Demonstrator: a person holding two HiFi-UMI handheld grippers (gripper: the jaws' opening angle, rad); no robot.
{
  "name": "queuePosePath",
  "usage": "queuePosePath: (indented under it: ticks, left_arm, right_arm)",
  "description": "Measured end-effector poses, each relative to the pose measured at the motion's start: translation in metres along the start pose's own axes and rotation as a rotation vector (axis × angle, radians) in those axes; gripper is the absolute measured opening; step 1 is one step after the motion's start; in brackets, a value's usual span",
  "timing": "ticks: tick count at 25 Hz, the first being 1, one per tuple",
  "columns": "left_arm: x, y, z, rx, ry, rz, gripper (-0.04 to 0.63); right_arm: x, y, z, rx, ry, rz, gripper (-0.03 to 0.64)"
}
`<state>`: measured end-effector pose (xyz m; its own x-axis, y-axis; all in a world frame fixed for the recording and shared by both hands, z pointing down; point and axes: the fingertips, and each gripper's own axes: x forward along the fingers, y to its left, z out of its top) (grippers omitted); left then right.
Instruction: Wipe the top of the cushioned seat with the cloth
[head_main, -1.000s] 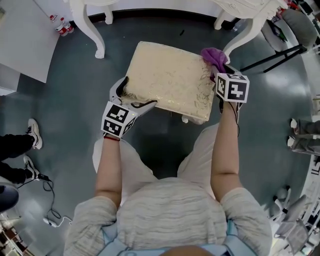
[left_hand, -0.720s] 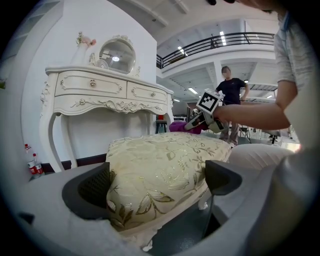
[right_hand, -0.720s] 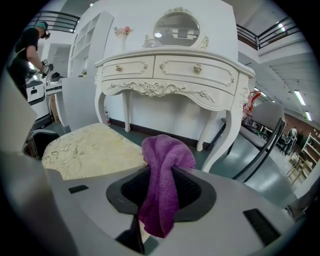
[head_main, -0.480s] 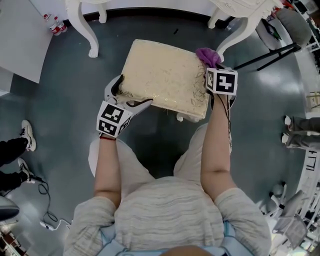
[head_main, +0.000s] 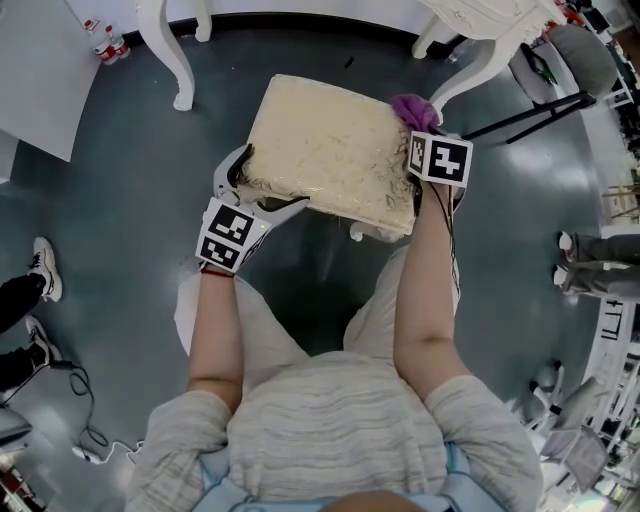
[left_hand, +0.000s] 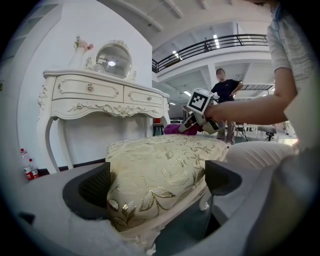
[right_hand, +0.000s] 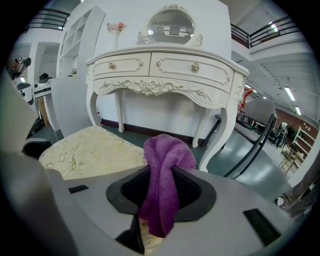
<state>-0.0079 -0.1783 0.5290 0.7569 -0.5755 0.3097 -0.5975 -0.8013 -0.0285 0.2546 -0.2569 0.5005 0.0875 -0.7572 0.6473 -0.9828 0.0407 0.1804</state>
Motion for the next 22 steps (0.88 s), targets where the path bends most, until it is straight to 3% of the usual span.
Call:
queuePosePath:
  ticks: [22]
  left_arm:
    - [0.0, 0.002, -0.001, 0.049, -0.021, -0.012, 0.586]
  right_arm:
    - [0.015, 0.077, 0.034, -0.02, -0.012, 0.092, 0.114]
